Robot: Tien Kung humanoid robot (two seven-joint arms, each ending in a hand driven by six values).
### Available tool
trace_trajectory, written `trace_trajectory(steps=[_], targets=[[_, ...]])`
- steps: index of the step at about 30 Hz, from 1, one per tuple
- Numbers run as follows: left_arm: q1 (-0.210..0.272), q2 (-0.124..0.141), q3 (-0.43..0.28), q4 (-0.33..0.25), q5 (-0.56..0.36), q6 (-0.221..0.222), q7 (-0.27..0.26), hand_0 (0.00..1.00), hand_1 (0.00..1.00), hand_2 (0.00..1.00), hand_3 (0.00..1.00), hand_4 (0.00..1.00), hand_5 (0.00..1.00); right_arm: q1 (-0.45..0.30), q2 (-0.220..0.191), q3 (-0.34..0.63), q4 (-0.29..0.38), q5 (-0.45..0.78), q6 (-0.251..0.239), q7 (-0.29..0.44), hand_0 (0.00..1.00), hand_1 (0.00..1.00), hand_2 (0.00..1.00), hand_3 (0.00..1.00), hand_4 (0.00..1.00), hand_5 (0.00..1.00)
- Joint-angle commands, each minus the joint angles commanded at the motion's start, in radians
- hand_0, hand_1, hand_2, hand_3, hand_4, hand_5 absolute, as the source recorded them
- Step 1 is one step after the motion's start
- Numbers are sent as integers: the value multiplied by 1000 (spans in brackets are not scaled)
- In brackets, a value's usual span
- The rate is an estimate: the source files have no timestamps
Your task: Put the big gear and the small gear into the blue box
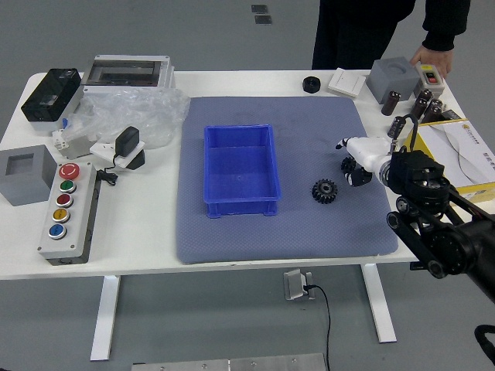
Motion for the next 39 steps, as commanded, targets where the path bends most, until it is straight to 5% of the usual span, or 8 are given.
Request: trace_trajectory(steps=[11, 39], targets=[[0, -2, 5, 0, -4, -1, 0, 900, 884, 895, 873, 857, 559, 9, 6, 2, -65, 0, -42, 22, 795, 760, 798, 790, 559, 140], [0, -4, 8, 0, 6, -3, 1, 899, 884, 894, 873, 857, 565, 32, 53, 18, -160, 0, -51, 27, 743, 712, 753, 746, 571, 171]])
